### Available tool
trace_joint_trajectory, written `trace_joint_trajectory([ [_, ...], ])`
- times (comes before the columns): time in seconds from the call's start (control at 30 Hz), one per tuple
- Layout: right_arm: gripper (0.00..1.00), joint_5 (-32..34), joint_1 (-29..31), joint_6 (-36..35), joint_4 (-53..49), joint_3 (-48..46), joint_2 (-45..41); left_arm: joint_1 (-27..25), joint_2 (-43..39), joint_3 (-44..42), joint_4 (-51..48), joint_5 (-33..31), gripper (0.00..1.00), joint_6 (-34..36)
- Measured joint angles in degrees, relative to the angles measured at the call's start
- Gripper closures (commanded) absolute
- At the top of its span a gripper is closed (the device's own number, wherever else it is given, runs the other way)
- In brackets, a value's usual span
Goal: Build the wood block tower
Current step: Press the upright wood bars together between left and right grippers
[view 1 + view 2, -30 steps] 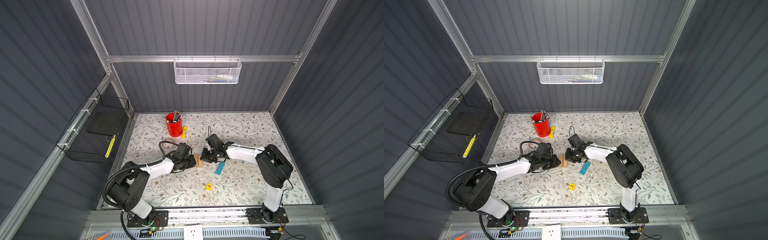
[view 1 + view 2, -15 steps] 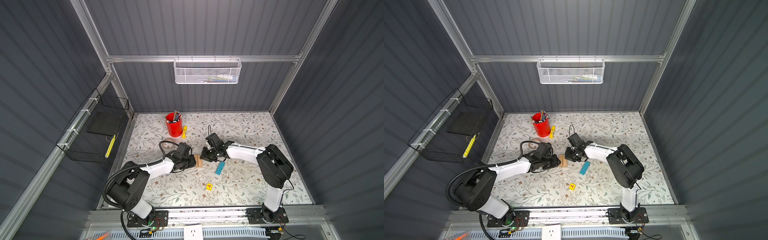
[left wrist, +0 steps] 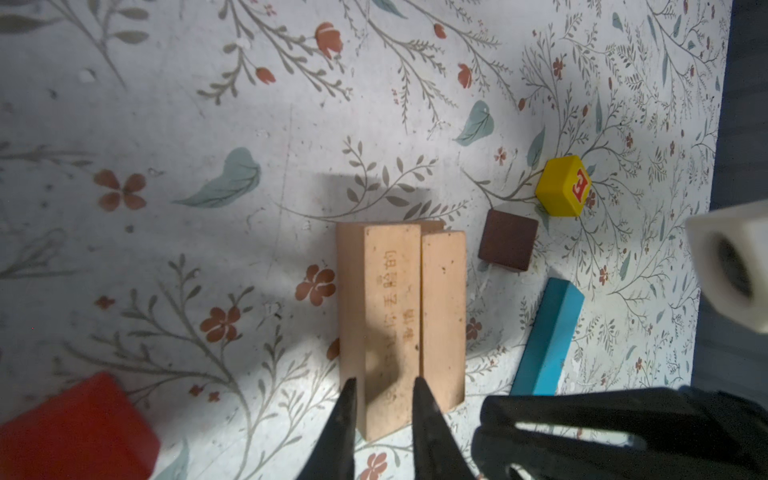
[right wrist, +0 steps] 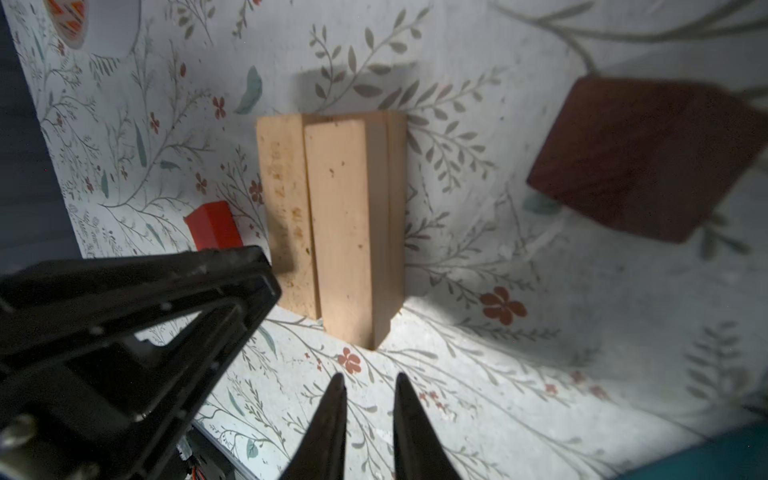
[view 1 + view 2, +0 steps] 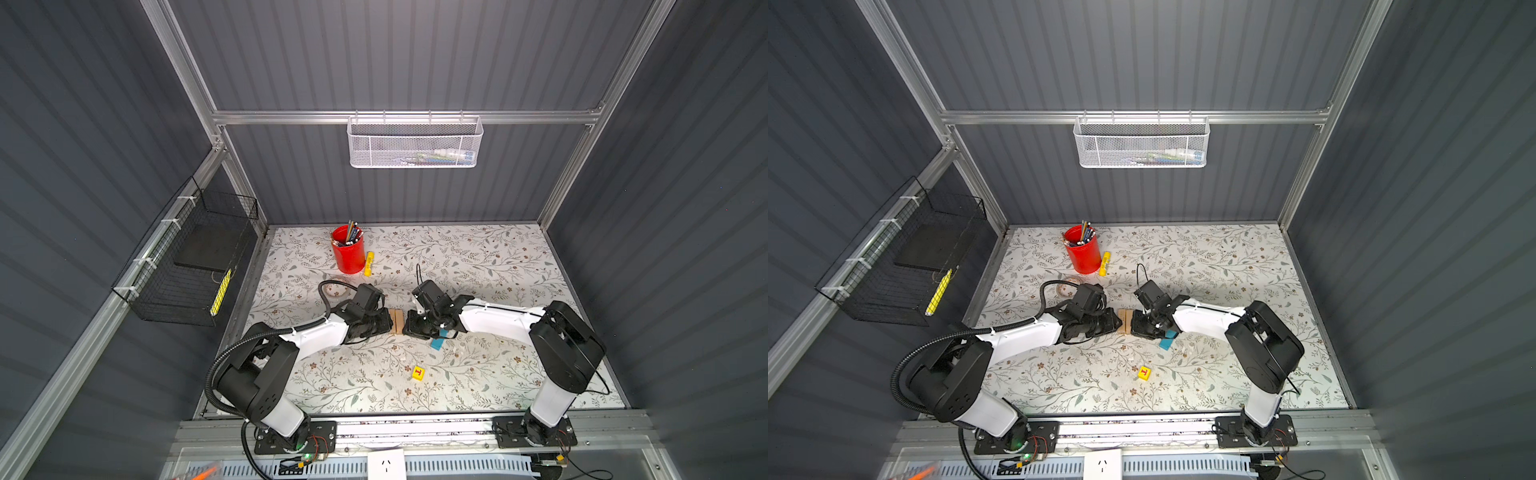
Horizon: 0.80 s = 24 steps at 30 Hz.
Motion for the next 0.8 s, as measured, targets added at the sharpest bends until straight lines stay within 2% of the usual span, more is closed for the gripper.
trace_joint_trajectory([
  [0.8,0.79,0.55,0.17,-0.5,0.07,2.86,3.89,0.0,0.0,0.0,0.0,0.0,0.76,0.0],
])
